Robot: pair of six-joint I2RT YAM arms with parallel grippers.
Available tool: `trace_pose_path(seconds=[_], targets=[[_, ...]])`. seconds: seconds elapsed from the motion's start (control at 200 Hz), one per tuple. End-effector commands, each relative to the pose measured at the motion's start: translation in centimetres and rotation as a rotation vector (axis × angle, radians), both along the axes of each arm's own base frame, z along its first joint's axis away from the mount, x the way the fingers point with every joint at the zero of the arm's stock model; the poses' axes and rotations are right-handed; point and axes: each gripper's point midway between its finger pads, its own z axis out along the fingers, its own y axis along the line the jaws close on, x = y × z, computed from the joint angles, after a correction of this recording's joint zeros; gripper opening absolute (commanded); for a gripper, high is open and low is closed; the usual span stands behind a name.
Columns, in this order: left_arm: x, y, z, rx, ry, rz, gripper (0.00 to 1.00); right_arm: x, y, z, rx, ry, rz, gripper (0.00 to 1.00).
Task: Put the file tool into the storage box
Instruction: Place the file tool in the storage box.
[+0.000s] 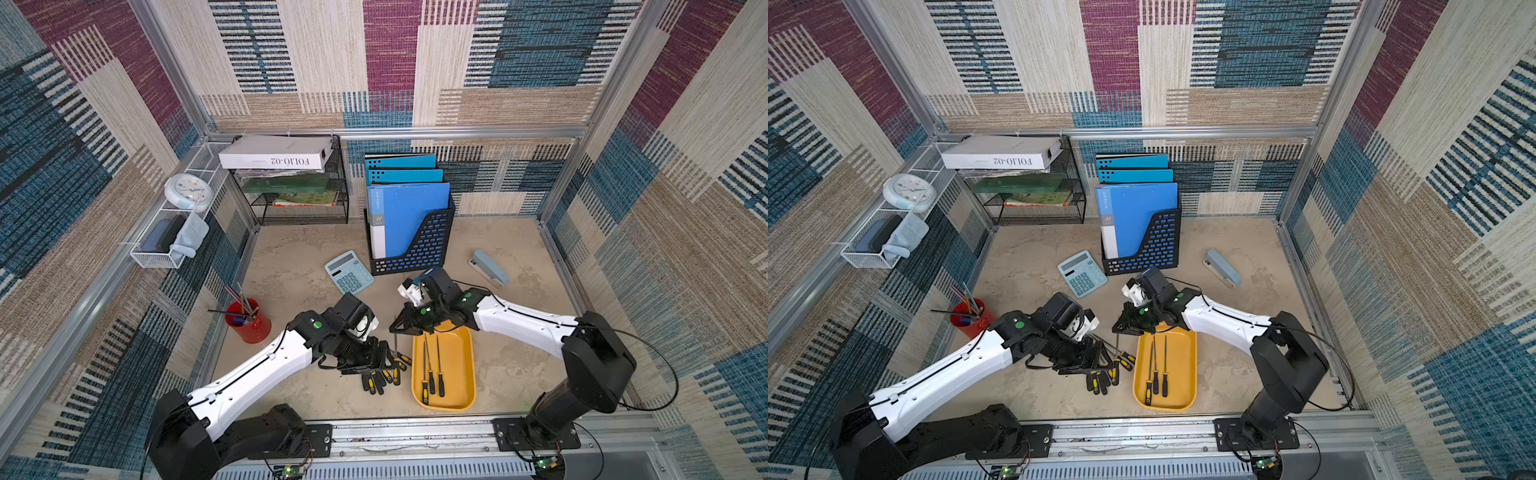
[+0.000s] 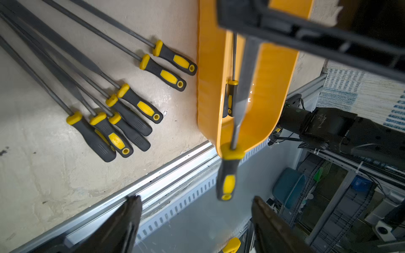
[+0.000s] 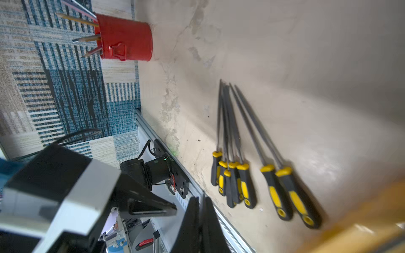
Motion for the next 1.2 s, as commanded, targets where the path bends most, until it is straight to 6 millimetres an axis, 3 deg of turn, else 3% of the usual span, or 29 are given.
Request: trace_pose_path(seconds=[0.0, 0.085, 0.195, 0.27, 0.466, 0.937, 1.197], targets=[[0.1, 0.7, 0.1, 0.030, -0.004, 0.034, 0.80, 0.5, -5.6, -1.1, -0.139, 0.004, -0.083, 0.00], [-0.1, 1.4, -0.4, 0.060, -0.007, 0.053, 0.81, 0.9, -9.9, -1.8, -0.243, -0.003, -0.145, 0.00], [0.0, 1.9, -1.2, 0.081, -0.004, 0.082, 0.81, 0.4, -12.9, -3.9, -0.384, 0.002, -0.163, 0.00], [0.1, 2.1, -1.5, 0.091, -0.001, 0.100, 0.81, -0.3, -13.7, -5.6, -0.430, 0.030, -0.143, 0.00], [0.3, 2.5, -2.0, 0.111, -0.004, 0.130, 0.79, -0.9, -13.9, -8.5, -0.440, 0.058, -0.155, 0.00], [0.1, 3.5, -3.3, 0.151, 0.005, 0.170, 0.79, -1.2, -13.9, -11.3, -0.459, 0.052, -0.145, 0.00], [-0.4, 4.4, -4.6, 0.200, 0.034, 0.192, 0.78, -1.4, -13.9, -11.2, -0.451, 0.049, -0.154, 0.27]])
